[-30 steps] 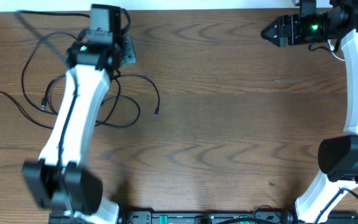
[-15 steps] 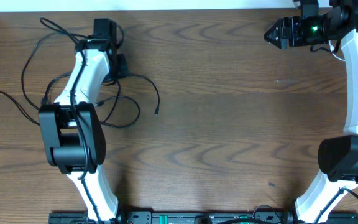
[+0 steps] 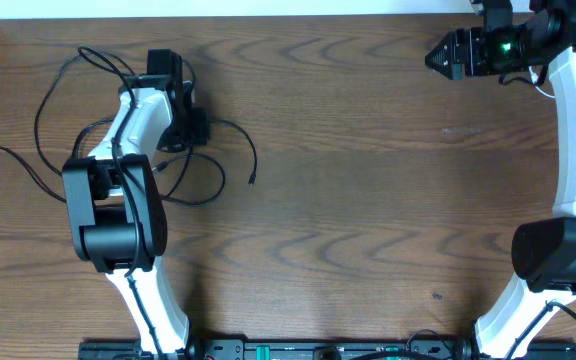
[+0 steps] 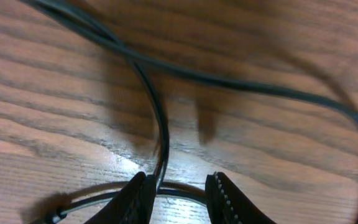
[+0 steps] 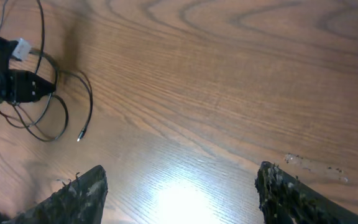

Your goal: Untangle cables

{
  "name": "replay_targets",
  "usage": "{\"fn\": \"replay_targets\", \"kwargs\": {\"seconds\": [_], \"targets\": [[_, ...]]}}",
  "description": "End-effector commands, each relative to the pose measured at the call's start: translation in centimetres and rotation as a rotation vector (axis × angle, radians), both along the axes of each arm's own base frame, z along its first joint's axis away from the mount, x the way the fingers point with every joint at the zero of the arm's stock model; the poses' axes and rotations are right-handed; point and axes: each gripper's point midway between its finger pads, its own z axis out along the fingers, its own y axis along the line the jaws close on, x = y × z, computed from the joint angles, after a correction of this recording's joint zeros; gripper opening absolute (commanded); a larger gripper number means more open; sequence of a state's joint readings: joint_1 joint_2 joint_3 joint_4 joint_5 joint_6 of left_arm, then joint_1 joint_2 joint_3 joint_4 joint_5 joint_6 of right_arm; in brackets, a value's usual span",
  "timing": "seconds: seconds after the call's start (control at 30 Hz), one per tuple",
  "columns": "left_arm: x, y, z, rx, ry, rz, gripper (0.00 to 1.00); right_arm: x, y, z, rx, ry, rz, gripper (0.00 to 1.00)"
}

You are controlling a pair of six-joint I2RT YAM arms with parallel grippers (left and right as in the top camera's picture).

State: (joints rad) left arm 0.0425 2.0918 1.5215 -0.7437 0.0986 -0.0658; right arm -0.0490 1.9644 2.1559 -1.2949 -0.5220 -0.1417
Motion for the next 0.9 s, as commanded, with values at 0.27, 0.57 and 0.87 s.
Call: {"fn": "replay_targets", "kwargs": {"seconds": [0.27, 0.57, 0.87], "targets": [[-0.6, 1.1, -2.7, 0.054, 0.04, -0.014, 0.33, -0.1, 0.0, -0.3, 0.003, 0.015, -0.004, 0.74], [-2.5, -0.1, -4.3, 0.014, 0.136, -0.001, 0.07, 0.1, 0.0, -0.2, 0.003, 0.007, -0.004, 0.77], [2.0, -11.0, 11.6, -0.497, -0.225, -0.109, 0.07, 0.5, 1.4, 0.2, 0.011, -0.025, 0.028, 0.8]]}}
